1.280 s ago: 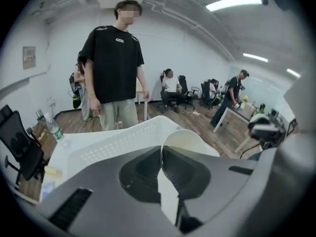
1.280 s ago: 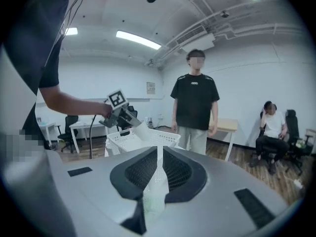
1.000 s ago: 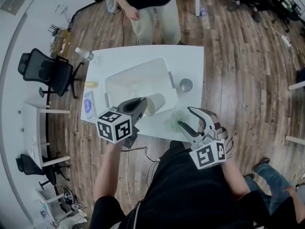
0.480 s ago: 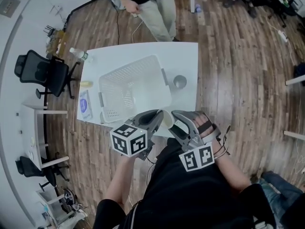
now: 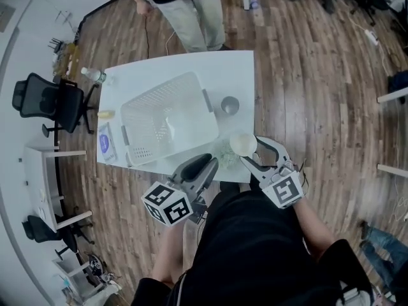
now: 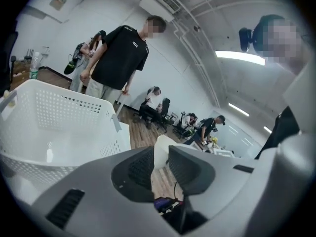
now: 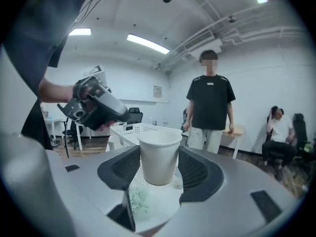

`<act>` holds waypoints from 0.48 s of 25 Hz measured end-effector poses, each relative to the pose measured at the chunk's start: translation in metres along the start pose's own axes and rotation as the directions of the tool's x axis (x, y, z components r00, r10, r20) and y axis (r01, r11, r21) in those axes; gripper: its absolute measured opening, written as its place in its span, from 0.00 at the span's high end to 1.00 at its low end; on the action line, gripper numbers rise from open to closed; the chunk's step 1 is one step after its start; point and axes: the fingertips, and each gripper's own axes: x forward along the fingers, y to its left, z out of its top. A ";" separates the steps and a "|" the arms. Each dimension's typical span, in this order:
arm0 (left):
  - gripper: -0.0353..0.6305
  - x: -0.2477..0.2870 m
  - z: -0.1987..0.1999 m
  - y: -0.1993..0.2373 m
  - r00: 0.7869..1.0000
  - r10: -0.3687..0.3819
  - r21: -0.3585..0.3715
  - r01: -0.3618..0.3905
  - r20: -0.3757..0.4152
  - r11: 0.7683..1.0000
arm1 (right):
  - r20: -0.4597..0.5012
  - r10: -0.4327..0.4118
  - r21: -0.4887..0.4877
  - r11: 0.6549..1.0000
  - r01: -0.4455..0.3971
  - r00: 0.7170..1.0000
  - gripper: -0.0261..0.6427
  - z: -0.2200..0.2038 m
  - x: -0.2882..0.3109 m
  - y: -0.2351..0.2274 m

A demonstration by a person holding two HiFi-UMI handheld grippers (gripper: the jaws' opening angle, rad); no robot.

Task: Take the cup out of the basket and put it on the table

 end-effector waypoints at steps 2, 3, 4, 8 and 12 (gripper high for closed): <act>0.82 -0.004 -0.005 -0.007 0.998 0.008 -0.009 -0.008 0.068 1.000 | -0.024 -0.012 0.056 0.998 0.014 1.000 0.59 -0.029 0.004 -0.015; 0.83 -0.006 -0.009 -0.010 0.996 0.017 -0.002 -0.017 0.091 1.000 | -0.041 -0.008 0.063 0.998 0.011 0.999 0.59 -0.043 0.010 -0.020; 0.84 -0.009 -0.013 -0.013 0.994 0.027 0.014 -0.028 0.107 0.999 | -0.053 0.000 0.064 0.998 0.004 0.999 0.59 -0.056 0.017 -0.024; 0.87 -0.015 -0.026 -0.027 0.988 0.049 0.089 -0.063 0.148 0.994 | -0.107 0.030 0.044 0.999 -0.025 0.994 0.59 -0.111 0.052 -0.030; 0.91 -0.018 -0.034 -0.037 0.980 0.086 0.122 -0.109 0.179 0.986 | -0.181 0.053 0.022 0.999 -0.050 0.982 0.59 -0.157 0.078 -0.032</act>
